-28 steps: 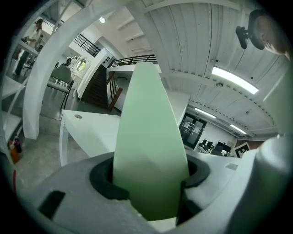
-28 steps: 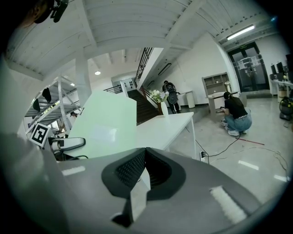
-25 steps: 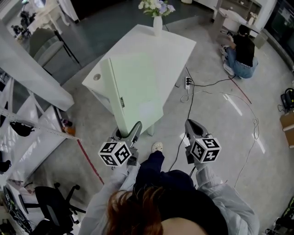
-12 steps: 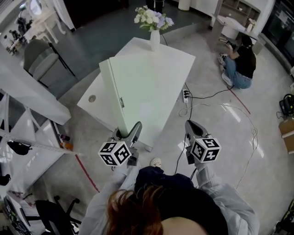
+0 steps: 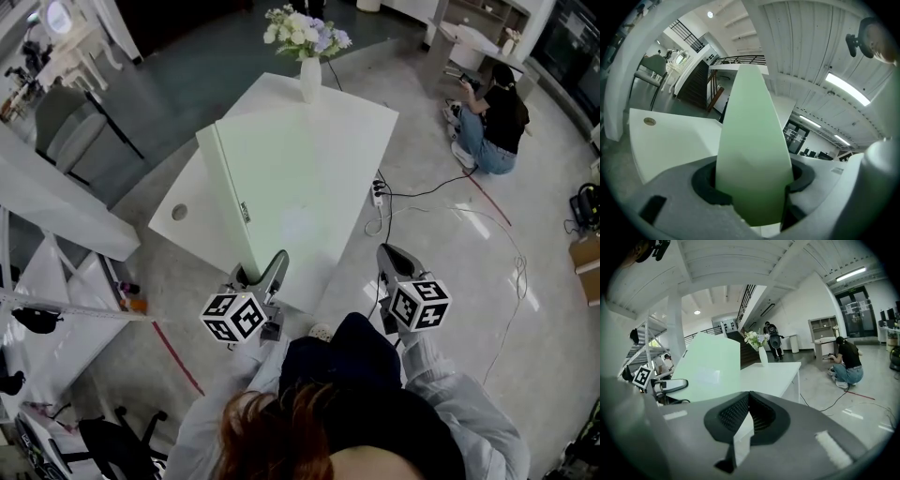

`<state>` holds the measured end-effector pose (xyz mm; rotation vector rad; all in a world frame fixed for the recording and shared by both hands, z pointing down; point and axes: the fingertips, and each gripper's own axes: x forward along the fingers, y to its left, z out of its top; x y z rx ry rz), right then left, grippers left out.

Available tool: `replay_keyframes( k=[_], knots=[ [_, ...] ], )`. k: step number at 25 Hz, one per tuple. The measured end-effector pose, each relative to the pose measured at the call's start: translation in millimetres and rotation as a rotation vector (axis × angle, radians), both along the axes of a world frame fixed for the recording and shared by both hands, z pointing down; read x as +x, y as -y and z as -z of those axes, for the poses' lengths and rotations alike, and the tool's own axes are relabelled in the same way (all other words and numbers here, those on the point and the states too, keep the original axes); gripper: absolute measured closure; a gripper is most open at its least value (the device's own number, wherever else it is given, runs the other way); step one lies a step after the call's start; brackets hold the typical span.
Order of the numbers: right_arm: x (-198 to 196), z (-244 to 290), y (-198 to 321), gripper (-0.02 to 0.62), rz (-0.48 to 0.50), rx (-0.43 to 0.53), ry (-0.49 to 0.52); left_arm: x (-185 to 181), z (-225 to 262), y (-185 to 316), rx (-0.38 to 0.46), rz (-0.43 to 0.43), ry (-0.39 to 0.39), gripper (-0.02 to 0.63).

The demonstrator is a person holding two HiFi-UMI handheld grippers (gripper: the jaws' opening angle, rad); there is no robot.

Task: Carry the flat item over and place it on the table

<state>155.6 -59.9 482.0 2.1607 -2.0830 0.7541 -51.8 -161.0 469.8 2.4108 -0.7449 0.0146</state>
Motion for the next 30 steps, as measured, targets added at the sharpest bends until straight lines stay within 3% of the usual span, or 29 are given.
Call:
replay_keyframes(
  k=[9, 17, 23, 30],
  knots=[
    [-11.5, -15.8, 0.3, 0.586, 0.031, -0.033, 0.017, -3.1, -23.5, -14.0, -0.07, -0.003, -0.004, 0.333],
    [14.9, -22.7, 30.0, 0.586, 0.079, -0.044, 0.033, 28.1, -25.4, 12.4, -0.087, 0.036, -0.021, 0.333],
    [47.2, -20.8, 72.8, 0.586, 0.123, -0.049, 0.039, 58.1, -22.5, 47.6, -0.097, 0.072, -0.018, 0.331],
    [100.8, -17.2, 159.9, 0.586, 0.219, -0.054, 0.032, 104.7, -22.1, 111.0, -0.116, 0.142, -0.022, 0.331]
  ],
)
